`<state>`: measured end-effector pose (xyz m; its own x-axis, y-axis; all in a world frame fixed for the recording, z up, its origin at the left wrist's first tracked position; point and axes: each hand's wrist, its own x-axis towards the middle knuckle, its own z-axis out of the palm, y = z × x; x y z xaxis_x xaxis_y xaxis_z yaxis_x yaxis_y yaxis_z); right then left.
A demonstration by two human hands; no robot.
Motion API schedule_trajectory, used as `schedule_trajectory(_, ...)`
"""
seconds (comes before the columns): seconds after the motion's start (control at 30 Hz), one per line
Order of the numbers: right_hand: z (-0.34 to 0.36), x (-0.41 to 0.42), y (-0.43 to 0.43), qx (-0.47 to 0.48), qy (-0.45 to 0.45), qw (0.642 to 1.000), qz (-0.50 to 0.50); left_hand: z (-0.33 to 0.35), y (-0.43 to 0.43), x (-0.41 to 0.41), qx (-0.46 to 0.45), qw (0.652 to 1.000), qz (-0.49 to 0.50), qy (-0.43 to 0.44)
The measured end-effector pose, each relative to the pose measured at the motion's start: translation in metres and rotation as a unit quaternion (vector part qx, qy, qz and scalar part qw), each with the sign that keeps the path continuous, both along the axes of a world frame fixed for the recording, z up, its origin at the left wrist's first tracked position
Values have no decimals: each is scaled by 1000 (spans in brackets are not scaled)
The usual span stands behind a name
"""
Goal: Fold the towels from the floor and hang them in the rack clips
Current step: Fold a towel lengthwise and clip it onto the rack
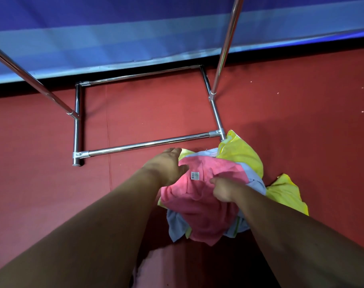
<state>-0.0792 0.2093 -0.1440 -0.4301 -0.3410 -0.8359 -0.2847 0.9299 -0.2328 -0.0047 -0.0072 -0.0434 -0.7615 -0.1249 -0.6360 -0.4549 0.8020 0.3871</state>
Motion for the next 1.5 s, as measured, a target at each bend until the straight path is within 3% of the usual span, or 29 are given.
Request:
schedule_trajectory(0.07,3,-3,-7,-77,1,992,-101,3,-2,-2,0,1000,1,-5)
schedule_trajectory(0.17,35,-9,-21,-204,-2,944,-259,14,-4,-4,5,1000,18,-11)
schedule_trajectory(0.33,131,-10,-38,-336,-93,868,-354,60,0,-1,95,990,100,21)
schedule_trajectory(0.5,237,-3,-45,-426,-131,828,-339,154,-4,8,169,962,177,119)
schedule_trajectory(0.83,493,54,-45,-525,-51,819,-224,414,6,80,186,904,157,353)
schedule_trajectory(1.0,591,94,-42,-547,-18,824,-149,517,20,122,207,857,154,446)
schedule_trajectory(1.23,675,129,-46,-561,105,812,-120,591,13,157,154,810,195,531)
schedule_trajectory(1.5,706,160,-58,-582,158,791,-99,619,-1,181,220,784,217,538)
